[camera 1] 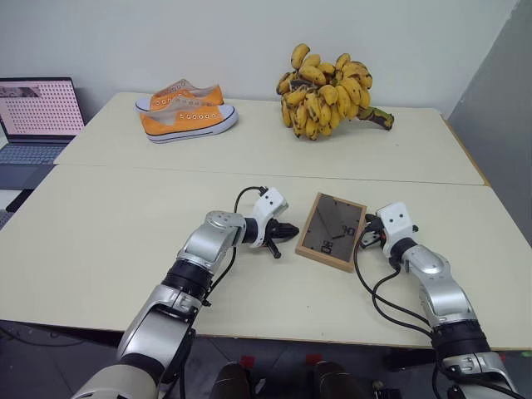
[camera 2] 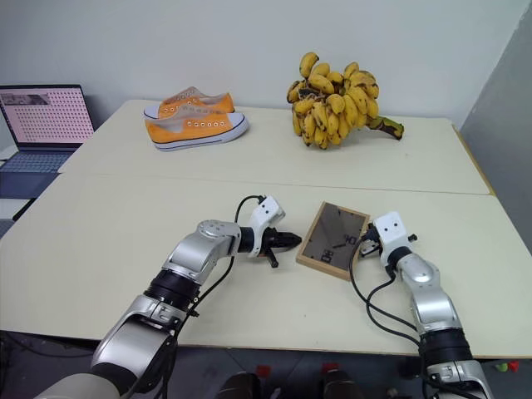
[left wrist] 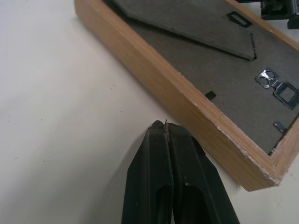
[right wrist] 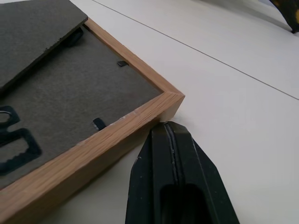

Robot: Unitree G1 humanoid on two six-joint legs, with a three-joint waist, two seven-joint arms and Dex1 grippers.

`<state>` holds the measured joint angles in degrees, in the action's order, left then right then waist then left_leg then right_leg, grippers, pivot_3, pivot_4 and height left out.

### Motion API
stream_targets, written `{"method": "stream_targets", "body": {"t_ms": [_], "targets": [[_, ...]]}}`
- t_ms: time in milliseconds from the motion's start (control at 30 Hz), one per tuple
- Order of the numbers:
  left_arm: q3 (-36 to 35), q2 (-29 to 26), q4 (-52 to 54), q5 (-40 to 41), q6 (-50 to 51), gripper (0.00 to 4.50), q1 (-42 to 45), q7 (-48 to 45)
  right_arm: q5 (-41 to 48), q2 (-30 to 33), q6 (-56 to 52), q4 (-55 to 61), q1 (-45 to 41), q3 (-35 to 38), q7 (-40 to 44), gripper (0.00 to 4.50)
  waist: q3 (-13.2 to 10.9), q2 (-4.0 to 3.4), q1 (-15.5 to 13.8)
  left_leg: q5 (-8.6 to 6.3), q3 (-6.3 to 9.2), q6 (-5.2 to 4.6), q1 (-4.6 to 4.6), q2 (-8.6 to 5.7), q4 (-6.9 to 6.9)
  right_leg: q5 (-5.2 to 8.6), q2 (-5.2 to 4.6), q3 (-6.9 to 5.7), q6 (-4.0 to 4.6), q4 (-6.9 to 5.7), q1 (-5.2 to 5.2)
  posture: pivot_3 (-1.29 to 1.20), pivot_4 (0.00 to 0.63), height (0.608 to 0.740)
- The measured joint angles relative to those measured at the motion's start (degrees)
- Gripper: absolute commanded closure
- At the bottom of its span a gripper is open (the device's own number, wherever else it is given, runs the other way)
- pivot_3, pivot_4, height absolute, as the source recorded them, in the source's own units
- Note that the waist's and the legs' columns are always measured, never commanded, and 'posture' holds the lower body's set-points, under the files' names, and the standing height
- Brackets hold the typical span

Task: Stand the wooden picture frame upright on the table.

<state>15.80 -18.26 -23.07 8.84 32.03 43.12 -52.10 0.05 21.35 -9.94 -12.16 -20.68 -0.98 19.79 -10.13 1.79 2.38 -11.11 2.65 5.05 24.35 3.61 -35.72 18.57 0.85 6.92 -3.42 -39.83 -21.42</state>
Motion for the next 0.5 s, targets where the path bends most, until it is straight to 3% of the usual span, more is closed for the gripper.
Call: {"method": "stream_targets", "body": {"t_ms": [500], "targets": [[-0.6, -1.5, 6.1, 0.4, 5.4, 4.47, -2.6, 0.1, -1.1, -2.4, 1.9, -3.5, -3.1, -1.2, 0.7, 4.5, 0.0, -0.01, 0.6, 0.0, 0.05, 0.0, 0.01, 0.0, -0.03, 0.01, 0.0, -0.02, 0.01, -0.06, -0.01, 0.0, 0.15, 0.74]]}}
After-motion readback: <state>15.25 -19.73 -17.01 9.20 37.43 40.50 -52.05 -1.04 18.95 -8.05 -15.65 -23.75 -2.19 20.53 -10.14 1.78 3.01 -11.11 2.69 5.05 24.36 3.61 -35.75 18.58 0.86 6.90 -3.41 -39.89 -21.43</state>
